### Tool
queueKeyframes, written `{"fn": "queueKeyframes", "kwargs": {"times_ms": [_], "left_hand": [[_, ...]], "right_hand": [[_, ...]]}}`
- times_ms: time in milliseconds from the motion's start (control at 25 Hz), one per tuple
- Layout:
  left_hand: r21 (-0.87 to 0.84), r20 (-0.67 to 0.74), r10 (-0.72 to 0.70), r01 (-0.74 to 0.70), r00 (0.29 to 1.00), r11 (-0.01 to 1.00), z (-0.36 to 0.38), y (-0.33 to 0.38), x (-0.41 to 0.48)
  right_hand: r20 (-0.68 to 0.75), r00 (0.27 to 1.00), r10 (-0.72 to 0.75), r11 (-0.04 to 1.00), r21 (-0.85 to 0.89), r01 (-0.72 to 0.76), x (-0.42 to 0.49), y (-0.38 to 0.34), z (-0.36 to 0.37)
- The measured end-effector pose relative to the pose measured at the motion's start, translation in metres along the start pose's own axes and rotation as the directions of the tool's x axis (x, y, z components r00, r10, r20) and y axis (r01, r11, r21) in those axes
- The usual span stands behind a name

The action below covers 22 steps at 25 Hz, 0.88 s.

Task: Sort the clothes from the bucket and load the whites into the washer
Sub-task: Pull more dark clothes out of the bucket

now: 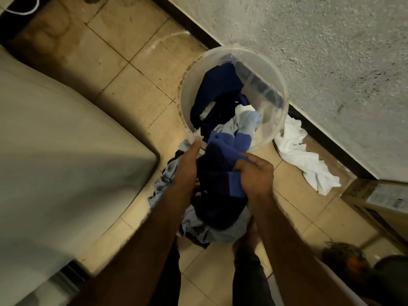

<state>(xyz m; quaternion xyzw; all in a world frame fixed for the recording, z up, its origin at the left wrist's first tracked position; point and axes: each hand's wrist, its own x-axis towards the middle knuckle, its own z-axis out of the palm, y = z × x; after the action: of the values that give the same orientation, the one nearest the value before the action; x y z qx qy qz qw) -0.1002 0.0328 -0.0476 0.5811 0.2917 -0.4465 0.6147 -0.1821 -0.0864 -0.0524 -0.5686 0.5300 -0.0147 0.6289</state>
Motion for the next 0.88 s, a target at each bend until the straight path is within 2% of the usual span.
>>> {"fn": "queueKeyframes", "kwargs": {"times_ms": [40, 120, 200, 280, 360, 440, 560, 680, 880], "left_hand": [[0.075, 0.033, -0.044, 0.041, 0.999, 0.996, 0.002, 0.007, 0.008], [0.208, 0.004, -0.068, 0.066, 0.998, 0.976, 0.010, 0.016, 0.023], [0.303, -0.080, 0.017, 0.008, 0.997, 0.953, 0.016, 0.020, 0.031], [0.349, -0.133, 0.116, -0.063, 0.984, 0.935, 0.017, 0.017, 0.035], [0.329, -0.136, 0.190, -0.137, 0.972, 0.934, 0.012, 0.010, 0.034], [0.349, -0.097, 0.278, -0.229, 0.956, 0.909, 0.006, 0.002, 0.024], [0.434, 0.002, 0.372, -0.336, 0.928, 0.836, -0.002, -0.008, 0.004], [0.567, 0.043, 0.425, -0.373, 0.904, 0.734, -0.014, -0.015, -0.014], [0.608, 0.070, 0.411, -0.366, 0.909, 0.705, -0.028, -0.024, -0.040]], "right_hand": [[0.055, 0.998, -0.004, 1.000, 0.031, 0.003, -0.010, 0.002, 0.001], [0.177, 0.984, -0.006, 0.999, 0.053, -0.003, -0.029, 0.007, 0.001], [0.279, 0.960, -0.002, 0.997, 0.078, -0.021, -0.040, 0.012, -0.003], [0.316, 0.949, 0.013, 0.994, 0.102, -0.048, -0.044, 0.012, -0.007], [0.272, 0.962, -0.011, 0.994, 0.108, -0.019, -0.041, 0.010, -0.009], [0.142, 0.990, -0.008, 1.000, 0.027, 0.004, -0.037, 0.010, -0.006], [0.038, 0.997, 0.068, 0.995, 0.073, -0.070, -0.033, 0.009, 0.005], [0.032, 0.999, 0.021, 0.995, 0.098, -0.024, -0.025, 0.012, 0.011], [0.036, 0.999, -0.010, 0.998, -0.066, 0.012, -0.017, 0.025, 0.021]]}}
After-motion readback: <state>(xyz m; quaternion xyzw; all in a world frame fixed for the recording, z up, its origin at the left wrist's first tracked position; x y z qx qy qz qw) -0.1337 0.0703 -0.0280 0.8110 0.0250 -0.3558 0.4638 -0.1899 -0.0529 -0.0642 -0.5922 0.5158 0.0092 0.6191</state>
